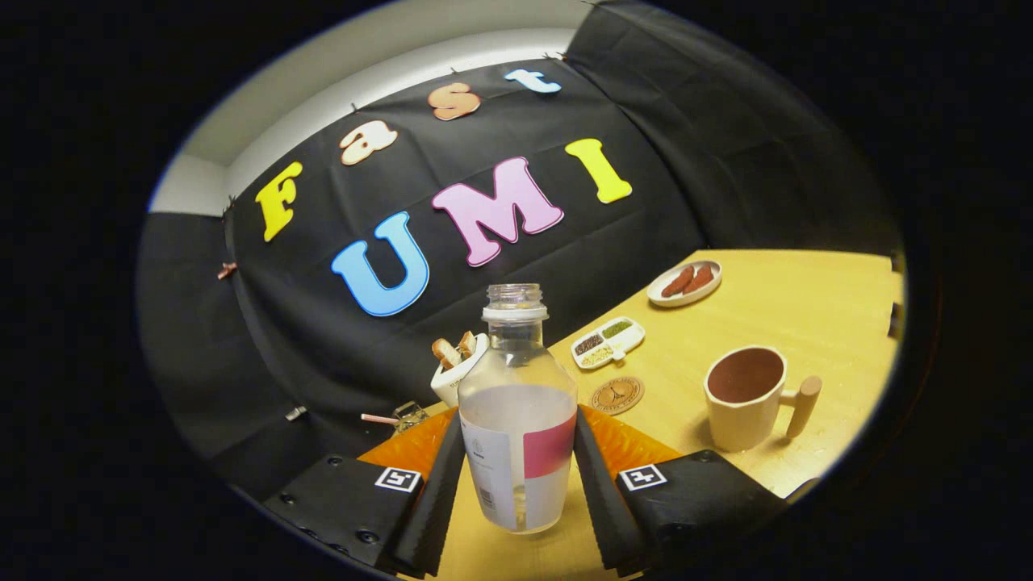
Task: Take the bottle from table, then pour the juice into the cup, finally place the bottle on the coaster
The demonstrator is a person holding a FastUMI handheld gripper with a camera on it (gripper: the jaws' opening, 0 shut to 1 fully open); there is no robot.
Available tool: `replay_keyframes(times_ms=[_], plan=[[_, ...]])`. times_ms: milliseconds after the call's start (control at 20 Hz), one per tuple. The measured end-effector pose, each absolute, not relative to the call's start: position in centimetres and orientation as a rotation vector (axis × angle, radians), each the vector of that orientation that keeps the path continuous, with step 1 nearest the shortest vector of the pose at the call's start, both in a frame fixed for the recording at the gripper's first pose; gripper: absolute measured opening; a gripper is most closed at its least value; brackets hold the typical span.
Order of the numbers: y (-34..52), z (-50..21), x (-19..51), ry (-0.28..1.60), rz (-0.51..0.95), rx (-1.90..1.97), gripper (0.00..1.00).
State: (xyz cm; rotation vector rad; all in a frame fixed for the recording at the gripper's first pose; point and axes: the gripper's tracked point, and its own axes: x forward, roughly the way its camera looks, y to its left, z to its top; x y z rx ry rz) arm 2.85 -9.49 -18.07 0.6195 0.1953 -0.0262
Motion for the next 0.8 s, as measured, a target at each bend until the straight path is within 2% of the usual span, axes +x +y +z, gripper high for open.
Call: replay_keyframes(times_ms=[300,800], plan=[[-13.5,-19.1,2.6,0.182,-0.079,0.998,0.74],[-16.0,-20.5,2.8,0.21,-0.13,1.22,0.74]])
